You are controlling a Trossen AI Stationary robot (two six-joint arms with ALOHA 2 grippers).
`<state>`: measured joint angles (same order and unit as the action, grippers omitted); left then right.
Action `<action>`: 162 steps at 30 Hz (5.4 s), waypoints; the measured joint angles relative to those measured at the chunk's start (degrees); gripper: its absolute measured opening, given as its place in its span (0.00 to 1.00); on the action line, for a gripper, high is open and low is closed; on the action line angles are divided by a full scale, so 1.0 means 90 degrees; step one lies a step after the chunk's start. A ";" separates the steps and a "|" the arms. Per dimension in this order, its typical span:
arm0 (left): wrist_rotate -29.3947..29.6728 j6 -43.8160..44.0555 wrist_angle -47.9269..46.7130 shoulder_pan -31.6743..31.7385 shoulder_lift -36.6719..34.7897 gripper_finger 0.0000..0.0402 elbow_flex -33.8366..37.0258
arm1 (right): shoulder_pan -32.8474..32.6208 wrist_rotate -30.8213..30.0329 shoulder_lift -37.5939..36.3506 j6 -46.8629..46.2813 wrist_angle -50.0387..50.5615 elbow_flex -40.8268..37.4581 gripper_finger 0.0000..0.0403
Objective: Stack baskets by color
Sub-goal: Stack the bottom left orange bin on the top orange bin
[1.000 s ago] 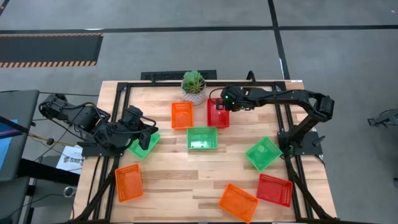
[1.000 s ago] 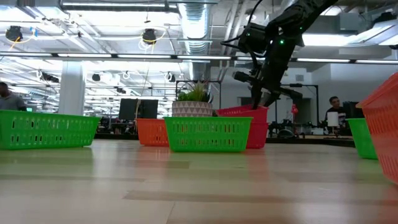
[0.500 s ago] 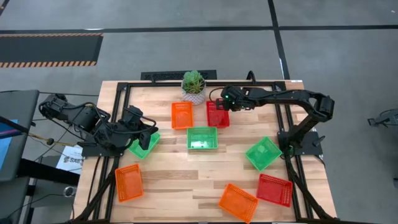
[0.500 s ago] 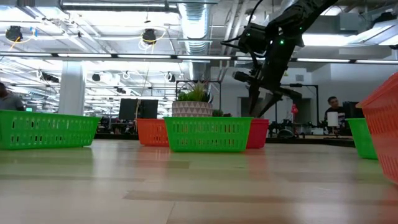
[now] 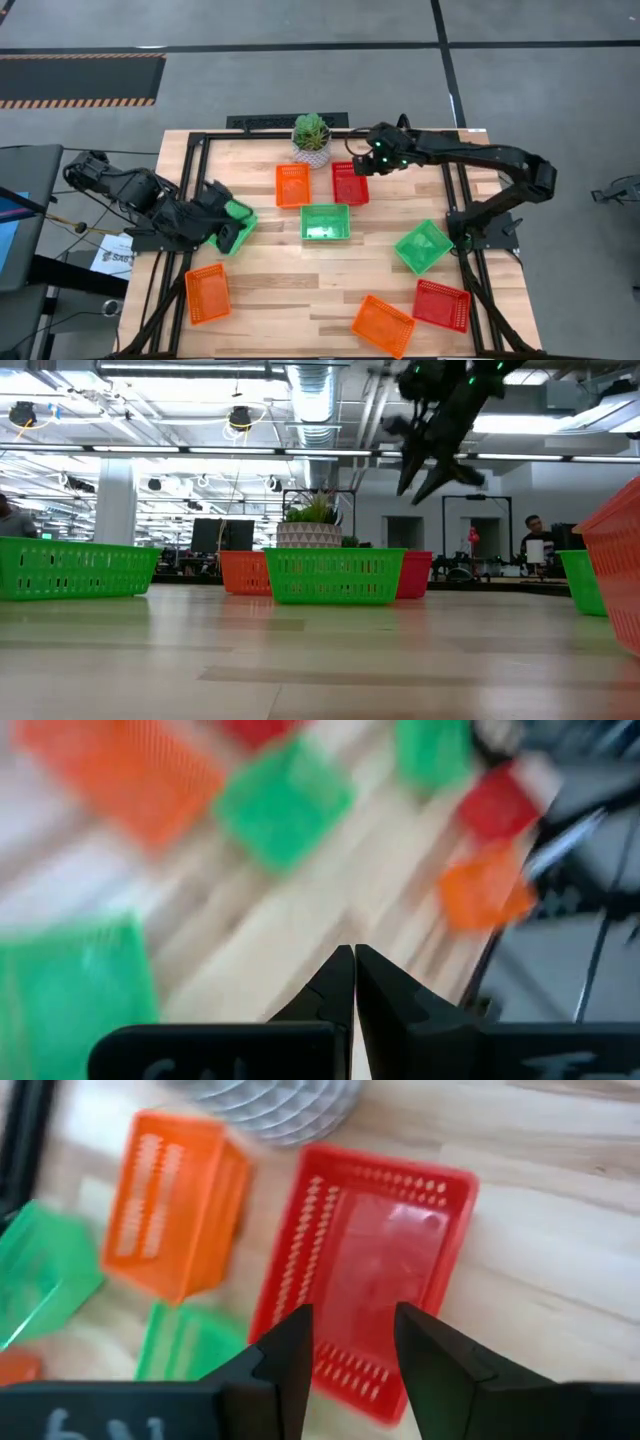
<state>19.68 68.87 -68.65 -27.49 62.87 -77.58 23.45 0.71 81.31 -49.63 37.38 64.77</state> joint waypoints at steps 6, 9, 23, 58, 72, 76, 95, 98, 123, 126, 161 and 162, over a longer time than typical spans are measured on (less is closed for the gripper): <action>-0.0511 0.1730 -0.1644 -0.0916 0.0651 0.00 0.0007 | -0.0554 -0.0044 -0.0626 -0.0005 0.0461 0.0007 0.39; -0.0731 0.2478 -0.1950 -0.1376 0.1093 0.00 0.0190 | -0.0891 -0.0108 -0.0806 -0.0134 0.0649 0.0007 0.39; -0.2023 0.3844 -0.0531 -0.2299 0.2732 0.00 0.1492 | -0.2030 -0.0736 -0.0510 -0.0436 0.0519 -0.0004 0.37; -0.0575 0.1474 0.3625 0.0041 0.2922 0.00 0.2599 | -0.2392 -0.0721 -0.0369 -0.0551 0.0295 0.0000 0.33; -0.0921 -0.0201 0.4833 0.0942 0.2820 0.00 0.2160 | -0.2577 -0.0728 -0.0369 -0.0610 0.0297 0.0000 0.32; -0.0879 -0.0116 0.3074 0.0747 0.2771 0.00 0.1543 | -0.2606 -0.0741 -0.0369 -0.0605 0.0299 0.0000 0.32; -0.0758 0.1028 0.2752 0.0296 0.3669 0.00 0.2038 | -0.2604 -0.0763 -0.0371 -0.0651 0.0305 0.0000 0.32; -0.0822 0.0832 0.3358 0.0349 0.3954 0.00 0.2038 | -0.2604 -0.0760 -0.0371 -0.0652 0.0312 0.0000 0.32; -0.2572 -0.0967 0.7571 0.1450 0.4343 0.00 0.1804 | -0.3483 -0.0788 -0.0369 -0.1574 0.0346 0.0000 0.31; -0.2786 -0.1091 0.7496 0.1443 0.3967 0.00 0.1804 | -0.3715 -0.0986 -0.0369 -0.1919 0.0343 0.0000 0.31; -0.0484 -0.1931 0.4308 0.1071 -0.0290 0.00 0.1804 | -0.4974 -0.1472 0.3258 -0.3748 -0.0591 0.1487 0.52; -0.0482 -0.1928 0.4376 0.1059 -0.0286 0.00 0.1804 | -0.4962 -0.1443 0.3308 -0.3789 -0.0524 0.1500 0.52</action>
<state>15.34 51.51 -29.26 -17.96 60.29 -61.35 -21.21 -12.28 111.08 -83.73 32.66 78.27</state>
